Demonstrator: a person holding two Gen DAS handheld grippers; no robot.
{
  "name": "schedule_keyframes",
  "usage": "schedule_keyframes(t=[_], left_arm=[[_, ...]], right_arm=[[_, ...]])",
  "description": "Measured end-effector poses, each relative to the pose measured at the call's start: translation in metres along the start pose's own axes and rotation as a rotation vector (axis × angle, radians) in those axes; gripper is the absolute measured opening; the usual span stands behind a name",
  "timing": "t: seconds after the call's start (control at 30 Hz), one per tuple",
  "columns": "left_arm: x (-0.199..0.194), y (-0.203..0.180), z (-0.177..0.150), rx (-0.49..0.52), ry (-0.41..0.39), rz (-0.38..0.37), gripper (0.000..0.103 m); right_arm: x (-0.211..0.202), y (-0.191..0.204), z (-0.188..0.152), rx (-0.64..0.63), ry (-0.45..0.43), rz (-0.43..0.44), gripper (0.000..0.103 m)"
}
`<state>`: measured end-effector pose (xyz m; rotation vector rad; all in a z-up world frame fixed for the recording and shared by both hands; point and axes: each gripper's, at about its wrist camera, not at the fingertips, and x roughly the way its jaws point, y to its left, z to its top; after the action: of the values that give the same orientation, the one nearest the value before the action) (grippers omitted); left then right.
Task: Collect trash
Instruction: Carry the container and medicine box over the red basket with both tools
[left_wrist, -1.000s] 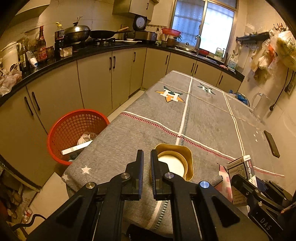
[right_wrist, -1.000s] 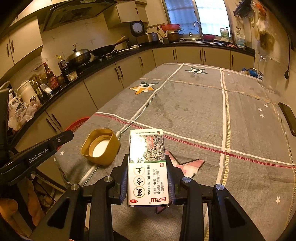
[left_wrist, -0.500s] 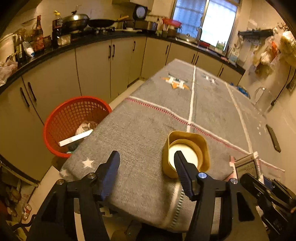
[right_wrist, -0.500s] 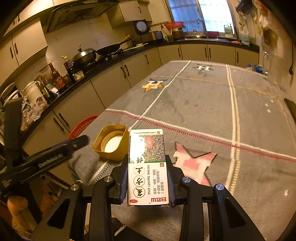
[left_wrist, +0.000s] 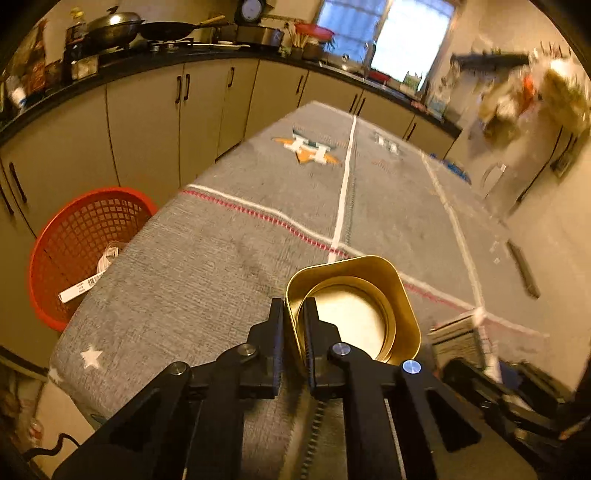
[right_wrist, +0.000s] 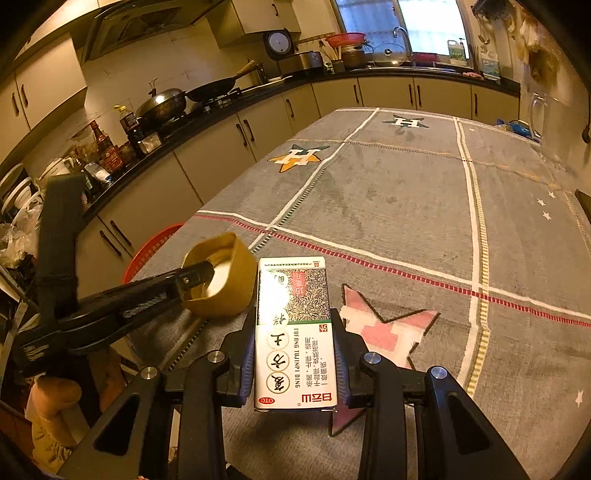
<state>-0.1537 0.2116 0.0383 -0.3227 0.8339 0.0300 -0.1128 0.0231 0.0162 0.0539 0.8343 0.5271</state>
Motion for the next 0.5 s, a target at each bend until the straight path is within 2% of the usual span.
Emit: schedule_keyframes(t=[0.1, 0.17, 0.3, 0.5], left_arm=[[-0.018, 0.008, 0.003, -0.035, -0.039, 0.013, 0.009], [-0.027, 0.012, 0.004, -0.040, -0.054, 0.057, 0.009], [-0.046, 0.022, 0.009, -0.011, -0.113, 0.199, 0.009], [-0.057, 0.057, 0.016, -0.026, -0.120, 0.287, 0.010]], right_arm=[[-0.001, 0.001, 0.004, -0.014, -0.012, 0.000, 0.038], [-0.001, 0.001, 0.008, -0.016, -0.015, 0.006, 0.038], [0.001, 0.005, 0.017, -0.032, -0.010, 0.022, 0.038], [0.003, 0.024, 0.032, -0.095, -0.011, 0.037, 0.038]])
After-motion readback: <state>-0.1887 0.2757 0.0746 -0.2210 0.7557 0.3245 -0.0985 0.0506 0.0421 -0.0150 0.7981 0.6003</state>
